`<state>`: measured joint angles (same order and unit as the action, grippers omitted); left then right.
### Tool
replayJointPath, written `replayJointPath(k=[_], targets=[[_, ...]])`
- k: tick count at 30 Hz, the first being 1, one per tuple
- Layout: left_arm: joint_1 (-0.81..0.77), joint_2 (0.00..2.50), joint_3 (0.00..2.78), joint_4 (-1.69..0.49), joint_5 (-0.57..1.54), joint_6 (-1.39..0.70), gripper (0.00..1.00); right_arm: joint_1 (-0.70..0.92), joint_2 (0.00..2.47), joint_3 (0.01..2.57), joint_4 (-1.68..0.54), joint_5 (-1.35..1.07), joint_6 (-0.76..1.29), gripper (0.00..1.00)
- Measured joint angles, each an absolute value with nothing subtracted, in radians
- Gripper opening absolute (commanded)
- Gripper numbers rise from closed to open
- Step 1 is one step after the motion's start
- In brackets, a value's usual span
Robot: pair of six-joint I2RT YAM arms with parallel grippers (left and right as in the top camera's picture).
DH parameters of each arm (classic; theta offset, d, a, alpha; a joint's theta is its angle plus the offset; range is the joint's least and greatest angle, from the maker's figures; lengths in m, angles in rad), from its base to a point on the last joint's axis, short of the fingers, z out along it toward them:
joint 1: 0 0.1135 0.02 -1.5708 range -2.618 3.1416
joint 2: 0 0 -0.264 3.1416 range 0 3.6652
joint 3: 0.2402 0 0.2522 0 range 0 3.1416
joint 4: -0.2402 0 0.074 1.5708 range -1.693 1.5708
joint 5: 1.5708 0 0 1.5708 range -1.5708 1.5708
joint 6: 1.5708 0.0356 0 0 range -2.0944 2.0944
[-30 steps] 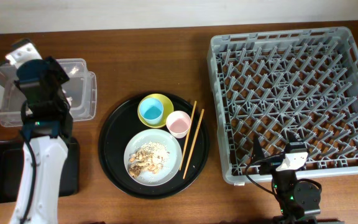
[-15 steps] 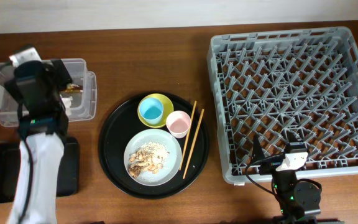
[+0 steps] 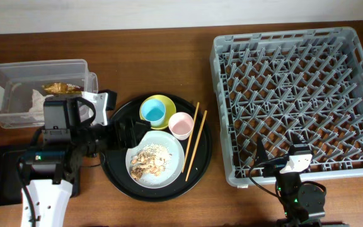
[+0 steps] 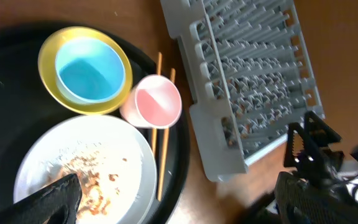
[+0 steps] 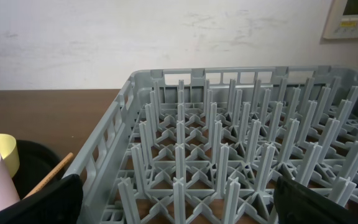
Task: Sort waste into correct bins and load items into the dishwasher rack
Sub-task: 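Reach the left gripper to the white plate and grip its rim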
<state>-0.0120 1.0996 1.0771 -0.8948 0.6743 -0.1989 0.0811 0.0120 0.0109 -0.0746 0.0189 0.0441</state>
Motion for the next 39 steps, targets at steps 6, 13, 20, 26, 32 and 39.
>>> replayJointPath(k=[6,13,20,26,32,39], targets=[[-0.125,1.1,1.077,-0.963,0.702,-0.211,0.9,0.081,0.012,0.011,-0.074,0.019,0.044,0.99],[-0.554,1.1,1.077,-1.014,0.383,-0.394,0.7,0.081,0.012,0.011,-0.075,0.019,0.044,0.98],[-0.852,1.133,1.077,-1.044,-0.043,-0.662,0.43,0.081,0.011,0.011,-0.074,0.019,0.044,0.98],[-0.858,1.385,1.077,-1.041,-0.122,-0.738,0.34,0.081,0.011,0.011,-0.074,0.019,0.044,0.98],[-0.86,1.541,1.077,-0.972,-0.131,-0.762,0.33,0.081,0.011,0.011,-0.075,0.019,0.044,0.98],[-0.9,1.662,1.077,-0.876,-0.161,-0.791,0.31,0.081,0.011,0.011,-0.075,0.019,0.044,0.98]])
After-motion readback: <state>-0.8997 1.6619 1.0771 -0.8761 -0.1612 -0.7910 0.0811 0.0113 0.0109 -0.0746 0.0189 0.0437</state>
